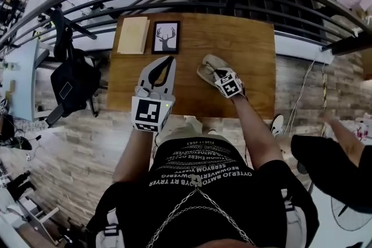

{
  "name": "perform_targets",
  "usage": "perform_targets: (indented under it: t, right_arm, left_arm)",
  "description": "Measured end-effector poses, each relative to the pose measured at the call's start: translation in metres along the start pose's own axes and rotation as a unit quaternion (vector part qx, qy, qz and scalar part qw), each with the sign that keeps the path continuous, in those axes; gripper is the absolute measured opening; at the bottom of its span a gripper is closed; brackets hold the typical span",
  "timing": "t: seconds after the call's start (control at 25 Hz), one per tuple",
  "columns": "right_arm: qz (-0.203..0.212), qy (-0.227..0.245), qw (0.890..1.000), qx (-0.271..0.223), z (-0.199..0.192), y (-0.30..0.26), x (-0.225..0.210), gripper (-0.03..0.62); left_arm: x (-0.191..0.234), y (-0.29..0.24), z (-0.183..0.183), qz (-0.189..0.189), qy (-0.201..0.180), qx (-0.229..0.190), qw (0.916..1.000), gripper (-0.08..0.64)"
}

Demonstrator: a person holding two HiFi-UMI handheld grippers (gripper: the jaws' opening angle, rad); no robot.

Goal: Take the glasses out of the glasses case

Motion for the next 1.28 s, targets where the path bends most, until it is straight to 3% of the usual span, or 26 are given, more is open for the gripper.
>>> perform_targets:
  t: [0.44, 0.8, 1.28]
  right_arm:
    - [-0.012, -0.026, 0.996, -0.082, 0.034, 0.044, 0.005, 0.028]
    - [-0.017, -0.032, 0.987, -0.156, 0.075, 0.089, 0.02, 0.028]
    - [-0.015, -0.043, 0.958, -0.285, 0.138, 0.175, 0.031, 0.028]
  left_arm:
    - [-0.011, 0.007, 0.014, 0.001, 0.004, -0.015, 0.9999, 0.034]
    - [-0.012, 0.02, 0.018, 0.015, 0.006, -0.037, 0.9992, 0.034]
    - [-0.017, 0.035, 0.027, 0.027, 0.004, -0.045, 0.9986, 0.034]
Point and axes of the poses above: the fingertips, and each gripper's own axes: y backward along the fingers, x to its left, z out of its top, the point moved 2 cm from there along y, backward along the fingers, and after that the axes turned 10 degrees about -x, right-handed, at the moved point
